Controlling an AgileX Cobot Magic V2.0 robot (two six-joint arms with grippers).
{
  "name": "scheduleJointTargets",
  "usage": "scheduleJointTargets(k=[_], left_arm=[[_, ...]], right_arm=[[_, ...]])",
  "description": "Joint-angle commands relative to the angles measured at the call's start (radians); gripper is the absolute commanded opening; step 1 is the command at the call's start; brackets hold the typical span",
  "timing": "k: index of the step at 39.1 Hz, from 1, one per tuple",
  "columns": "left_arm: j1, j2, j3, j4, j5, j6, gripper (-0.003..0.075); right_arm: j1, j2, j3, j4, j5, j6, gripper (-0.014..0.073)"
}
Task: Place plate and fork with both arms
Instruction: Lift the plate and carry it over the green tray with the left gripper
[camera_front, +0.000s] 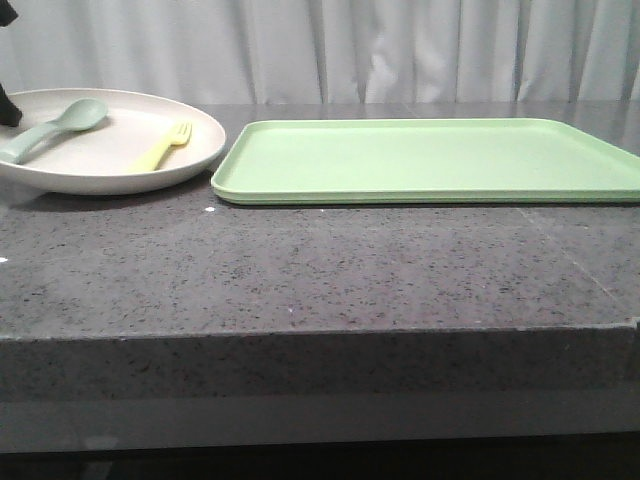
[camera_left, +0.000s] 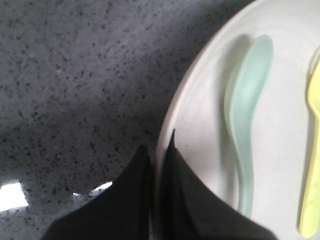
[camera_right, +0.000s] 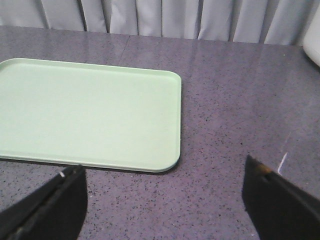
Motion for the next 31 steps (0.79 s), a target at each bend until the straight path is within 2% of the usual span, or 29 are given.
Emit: scheduleJointTargets(k=[1,16,31], left_arm=[[-0.014,-0.057,-0.075,-0.092,0.012,-0.045,-0.0018],[-0.170,-0.057,-0.111,-0.094,-0.023,-0.172,-0.0018],[-0.377,-0.048,-0.111,-0.094,-0.214,-0.316,-0.0018]], right_arm=[[0.001,0.013,-0.035,-0.001,-0.081,-0.005,0.0645],[0.001,0.013,-0.035,-0.001,-0.081,-0.005,0.0645],[0.001,0.013,-0.035,-0.001,-0.081,-0.005,0.0645]])
